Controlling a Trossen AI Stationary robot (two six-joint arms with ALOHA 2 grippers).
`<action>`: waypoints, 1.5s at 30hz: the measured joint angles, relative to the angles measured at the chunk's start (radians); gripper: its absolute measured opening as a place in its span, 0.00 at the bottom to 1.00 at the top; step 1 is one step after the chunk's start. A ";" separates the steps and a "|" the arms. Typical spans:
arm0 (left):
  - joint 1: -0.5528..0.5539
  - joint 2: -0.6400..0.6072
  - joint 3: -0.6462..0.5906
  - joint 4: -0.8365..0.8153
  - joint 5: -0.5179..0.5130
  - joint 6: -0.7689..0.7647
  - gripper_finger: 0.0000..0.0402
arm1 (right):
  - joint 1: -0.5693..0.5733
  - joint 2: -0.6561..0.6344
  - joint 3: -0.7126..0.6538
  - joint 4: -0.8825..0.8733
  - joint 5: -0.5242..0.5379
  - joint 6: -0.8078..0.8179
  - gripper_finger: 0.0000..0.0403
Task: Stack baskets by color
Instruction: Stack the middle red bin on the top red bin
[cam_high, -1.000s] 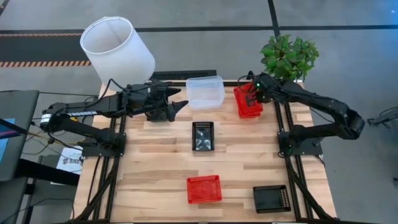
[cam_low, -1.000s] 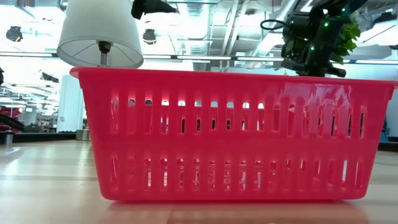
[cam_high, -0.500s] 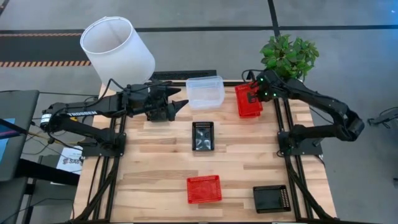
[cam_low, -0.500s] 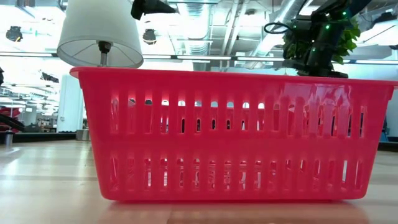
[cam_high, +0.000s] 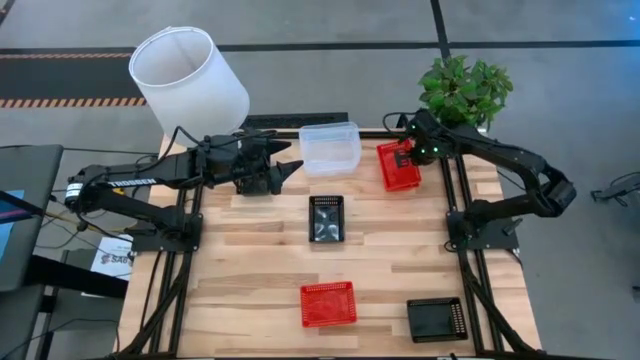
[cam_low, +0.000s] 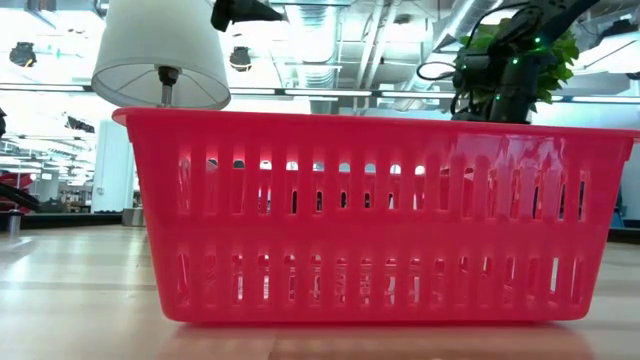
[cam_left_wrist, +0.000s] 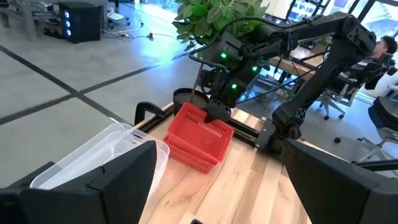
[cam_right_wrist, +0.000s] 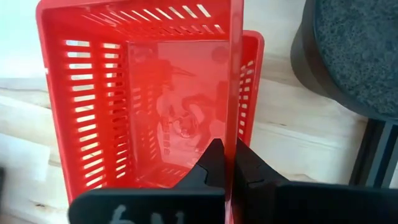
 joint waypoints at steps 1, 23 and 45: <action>0.000 0.000 0.000 0.000 0.003 0.000 0.83 | 0.000 0.000 0.000 0.004 -0.001 0.000 0.02; 0.000 0.000 0.000 -0.018 -0.001 0.000 0.83 | 0.000 -0.024 0.000 0.023 -0.013 -0.007 0.44; 0.000 0.000 0.000 -0.036 -0.022 -0.009 0.83 | 0.121 -0.023 0.000 -0.006 0.194 0.060 0.19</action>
